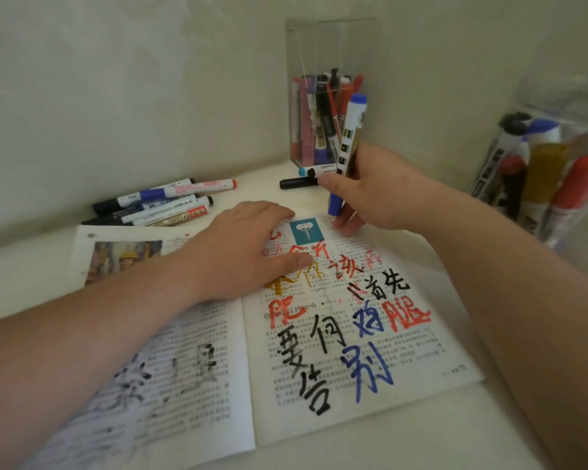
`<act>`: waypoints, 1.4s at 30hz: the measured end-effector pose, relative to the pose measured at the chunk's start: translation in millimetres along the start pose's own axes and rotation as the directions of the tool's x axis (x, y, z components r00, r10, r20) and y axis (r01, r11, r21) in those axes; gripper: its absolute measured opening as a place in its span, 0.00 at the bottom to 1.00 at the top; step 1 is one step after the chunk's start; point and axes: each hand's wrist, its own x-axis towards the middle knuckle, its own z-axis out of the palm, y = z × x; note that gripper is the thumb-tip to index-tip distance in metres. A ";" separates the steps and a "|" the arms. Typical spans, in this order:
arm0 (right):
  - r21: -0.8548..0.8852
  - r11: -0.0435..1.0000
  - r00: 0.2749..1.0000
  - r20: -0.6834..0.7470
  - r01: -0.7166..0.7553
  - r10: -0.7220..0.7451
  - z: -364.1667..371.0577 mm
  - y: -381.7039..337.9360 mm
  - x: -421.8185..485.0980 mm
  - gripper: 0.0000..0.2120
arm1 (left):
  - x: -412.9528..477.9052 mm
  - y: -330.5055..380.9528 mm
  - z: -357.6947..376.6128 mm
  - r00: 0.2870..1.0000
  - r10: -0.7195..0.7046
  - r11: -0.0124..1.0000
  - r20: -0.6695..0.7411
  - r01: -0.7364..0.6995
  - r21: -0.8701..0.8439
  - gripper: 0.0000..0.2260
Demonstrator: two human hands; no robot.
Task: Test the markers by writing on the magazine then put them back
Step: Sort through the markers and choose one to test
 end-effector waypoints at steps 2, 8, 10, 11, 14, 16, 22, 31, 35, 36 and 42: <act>-0.030 1.000 0.999 -0.030 0.010 -0.011 -1.4 0.0 -0.3 0.13 | -1.1 1.5 -0.1 1.000 -0.008 1.000 -0.020 0.008 -0.002 0.44; 0.037 0.996 0.984 -0.163 0.077 -0.070 -13.1 -7.8 -8.3 0.06 | -5.5 6.2 0.9 0.993 -0.033 0.999 -0.115 0.028 -0.041 0.38; 0.015 0.994 0.970 -0.222 0.109 -0.103 -15.9 -8.9 -9.6 0.05 | -7.7 6.3 2.1 0.982 -0.026 0.999 -0.186 0.017 -0.050 0.33; 0.012 0.993 0.962 -0.249 0.119 -0.112 -17.2 -8.9 -9.8 0.04 | -9.0 6.6 2.3 0.974 -0.017 0.998 -0.228 0.004 -0.061 0.31; 0.025 0.990 0.940 -0.318 0.141 -0.126 -20.7 -8.8 -9.2 0.07 | -10.2 4.8 3.6 0.949 -0.009 0.996 -0.315 -0.020 -0.090 0.26; 0.047 0.989 0.927 -0.356 0.142 -0.117 -23.2 -9.7 -9.6 0.11 | -8.2 0.6 5.1 0.935 -0.021 0.994 -0.353 -0.019 -0.108 0.20; 0.102 0.990 0.986 -0.145 0.099 -0.083 -21.8 -8.2 -13.8 0.10 | -4.7 -14.1 3.9 0.891 -0.016 0.966 -0.453 -0.103 -0.238 0.03; -0.007 0.993 0.982 0.153 0.114 -0.112 12.3 -16.5 -18.3 0.16 | -5.8 -22.4 -8.5 0.932 -0.066 0.824 -0.357 -0.151 -0.546 0.09; -0.023 0.995 0.974 0.206 0.100 -0.093 14.1 -17.4 -17.1 0.17 | -10.4 -29.4 -45.1 0.989 0.038 0.763 -0.146 -0.123 -0.634 0.09; -0.032 0.995 0.972 0.220 0.093 -0.084 13.1 -17.6 -17.1 0.17 | -12.5 -32.0 -56.0 0.991 0.089 0.759 -0.103 -0.135 -0.637 0.08; -0.113 0.994 0.941 0.335 -0.006 0.044 5.8 -11.1 -11.2 0.17 | -30.1 -43.1 -77.5 0.976 0.211 0.774 -0.049 -0.197 -0.602 0.05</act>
